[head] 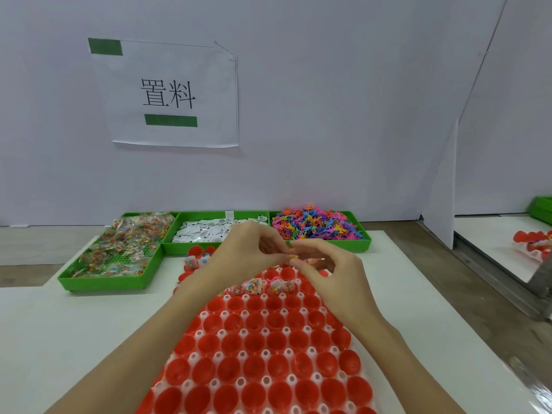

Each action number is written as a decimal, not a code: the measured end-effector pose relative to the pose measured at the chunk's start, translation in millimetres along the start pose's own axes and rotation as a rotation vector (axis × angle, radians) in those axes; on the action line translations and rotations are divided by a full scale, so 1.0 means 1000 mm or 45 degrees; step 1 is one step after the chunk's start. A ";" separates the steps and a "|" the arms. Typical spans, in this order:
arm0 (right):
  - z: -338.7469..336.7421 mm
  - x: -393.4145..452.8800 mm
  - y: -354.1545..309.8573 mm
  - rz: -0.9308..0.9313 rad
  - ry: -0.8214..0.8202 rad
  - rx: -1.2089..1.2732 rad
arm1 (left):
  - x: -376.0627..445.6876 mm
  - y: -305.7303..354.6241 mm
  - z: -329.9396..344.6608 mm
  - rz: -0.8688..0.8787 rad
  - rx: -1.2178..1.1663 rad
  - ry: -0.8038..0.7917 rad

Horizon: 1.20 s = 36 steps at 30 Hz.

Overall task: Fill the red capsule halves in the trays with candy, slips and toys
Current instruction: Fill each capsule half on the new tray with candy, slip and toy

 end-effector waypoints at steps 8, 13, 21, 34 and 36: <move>-0.012 0.001 0.003 0.019 0.089 -0.038 | -0.018 -0.013 0.021 -0.246 -0.261 -0.053; -0.011 0.003 0.018 0.043 0.096 -0.141 | -0.023 -0.007 0.035 -0.091 0.313 -0.085; -0.008 0.004 0.024 0.038 0.168 -0.097 | -0.024 0.000 0.041 -0.001 0.436 -0.082; 0.013 0.004 0.032 0.098 -0.116 -0.352 | -0.021 -0.001 0.037 -0.008 0.403 0.014; 0.018 0.005 0.028 0.044 -0.178 -0.420 | -0.022 -0.002 0.036 -0.022 0.375 0.030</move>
Point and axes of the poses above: each hand's wrist, its own x-axis towards the middle knuckle, its own z-axis out of the palm, y = z × x, the point moved 10 cm from there along x, towards the middle knuckle, and after that the axes turned 15 degrees about x, right-handed, at the moved point
